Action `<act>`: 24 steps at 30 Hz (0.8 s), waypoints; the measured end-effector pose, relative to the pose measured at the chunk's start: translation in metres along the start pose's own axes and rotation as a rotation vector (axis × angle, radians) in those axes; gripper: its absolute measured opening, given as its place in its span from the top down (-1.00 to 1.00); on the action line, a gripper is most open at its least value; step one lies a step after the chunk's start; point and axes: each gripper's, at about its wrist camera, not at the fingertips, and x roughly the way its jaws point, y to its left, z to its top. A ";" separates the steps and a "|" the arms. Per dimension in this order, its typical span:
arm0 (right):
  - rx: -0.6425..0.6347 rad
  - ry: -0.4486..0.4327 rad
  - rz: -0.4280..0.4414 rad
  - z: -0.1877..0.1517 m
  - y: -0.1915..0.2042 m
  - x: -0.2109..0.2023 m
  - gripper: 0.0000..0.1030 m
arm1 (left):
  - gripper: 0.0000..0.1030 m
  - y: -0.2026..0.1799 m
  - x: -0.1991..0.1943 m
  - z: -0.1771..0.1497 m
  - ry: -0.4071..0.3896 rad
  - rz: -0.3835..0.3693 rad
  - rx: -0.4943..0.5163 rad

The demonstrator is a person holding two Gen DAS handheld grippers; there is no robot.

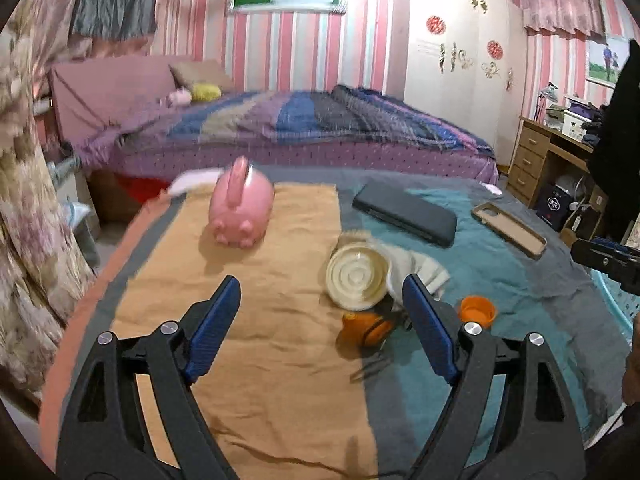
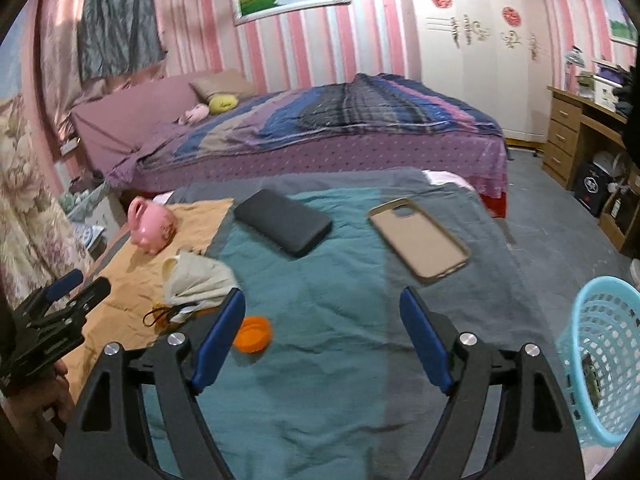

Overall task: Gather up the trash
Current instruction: 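Move both open tools back over the bed, then grasp the white plastic strip with the left tool while the right tool grasps the orange bowl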

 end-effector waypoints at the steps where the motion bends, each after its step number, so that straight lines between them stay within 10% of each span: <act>1: -0.007 0.001 -0.003 0.000 0.003 0.002 -0.52 | -0.57 0.001 0.001 -0.002 0.012 -0.010 -0.007; 16: -0.023 0.031 -0.035 0.005 0.003 0.021 -0.52 | -0.57 -0.048 0.040 -0.001 0.062 -0.061 0.041; 21: -0.018 0.041 -0.033 0.006 -0.006 0.021 -0.52 | -0.16 -0.066 0.060 -0.002 0.120 -0.070 0.068; 24: -0.025 0.049 -0.031 0.004 -0.006 0.022 -0.52 | 0.45 -0.069 0.071 -0.005 0.161 -0.074 0.073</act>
